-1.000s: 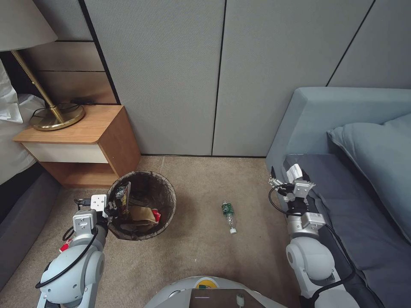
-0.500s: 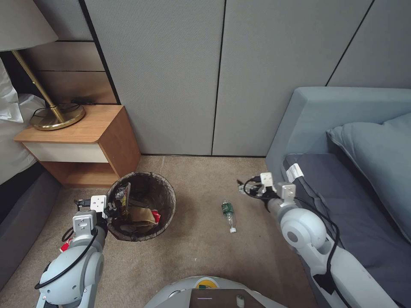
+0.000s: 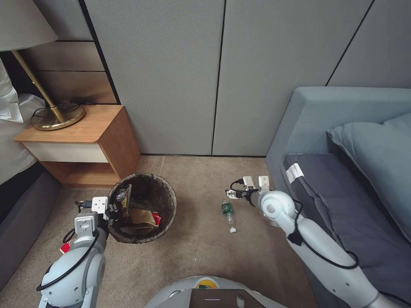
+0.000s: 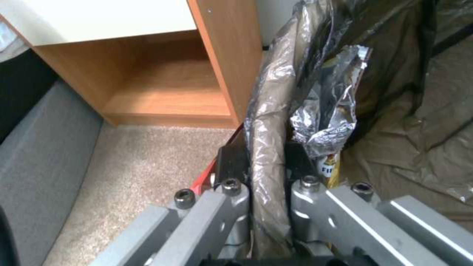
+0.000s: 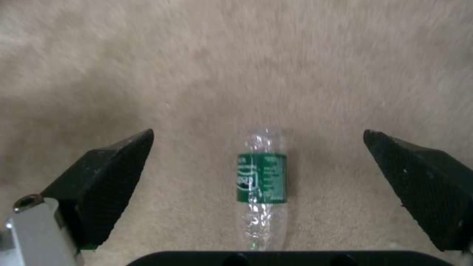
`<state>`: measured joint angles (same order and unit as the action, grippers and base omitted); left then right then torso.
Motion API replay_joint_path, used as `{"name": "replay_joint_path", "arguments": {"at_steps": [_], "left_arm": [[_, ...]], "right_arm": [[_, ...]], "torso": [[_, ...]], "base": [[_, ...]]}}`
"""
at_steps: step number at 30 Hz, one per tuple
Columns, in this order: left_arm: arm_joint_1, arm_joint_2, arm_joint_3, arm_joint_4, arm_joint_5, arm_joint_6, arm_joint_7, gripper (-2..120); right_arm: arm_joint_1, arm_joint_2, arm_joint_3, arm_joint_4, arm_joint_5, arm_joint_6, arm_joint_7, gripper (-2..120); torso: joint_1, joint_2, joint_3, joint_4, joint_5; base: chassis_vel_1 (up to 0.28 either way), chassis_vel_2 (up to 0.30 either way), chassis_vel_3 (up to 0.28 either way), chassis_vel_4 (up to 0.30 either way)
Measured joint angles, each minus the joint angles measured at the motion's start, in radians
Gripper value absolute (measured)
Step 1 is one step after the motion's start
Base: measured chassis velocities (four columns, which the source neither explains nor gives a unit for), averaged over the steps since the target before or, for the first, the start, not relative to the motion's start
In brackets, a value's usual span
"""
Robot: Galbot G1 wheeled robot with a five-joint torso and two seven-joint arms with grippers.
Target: Pick up the trash bin, then pick up the garbage from the floor and place it into the trash bin.
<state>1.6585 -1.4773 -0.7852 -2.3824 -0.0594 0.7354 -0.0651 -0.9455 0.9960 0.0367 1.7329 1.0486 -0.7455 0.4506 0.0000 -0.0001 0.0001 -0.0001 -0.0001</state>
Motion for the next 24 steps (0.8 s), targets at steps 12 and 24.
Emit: {"name": "replay_joint_path", "arguments": {"at_steps": [12,24], "left_arm": [[0.006,-0.001,-0.007,-0.006,0.000,0.000,0.000,4],[-0.004,0.000,-0.002,0.002,0.002,0.000,0.000,4]], "right_arm": [[0.007,0.077,-0.034,-0.187,-0.096,0.006,-0.065,100],[-0.008,0.173,-0.020,-0.333,-0.216,0.067,-0.137,100]], "torso": [[0.000,0.000,0.000,0.0000,0.0000],[0.000,0.000,0.000,0.0002,0.0002]], "base": [[0.000,0.000,0.000,0.000],[0.000,0.000,0.000,0.000]]}}
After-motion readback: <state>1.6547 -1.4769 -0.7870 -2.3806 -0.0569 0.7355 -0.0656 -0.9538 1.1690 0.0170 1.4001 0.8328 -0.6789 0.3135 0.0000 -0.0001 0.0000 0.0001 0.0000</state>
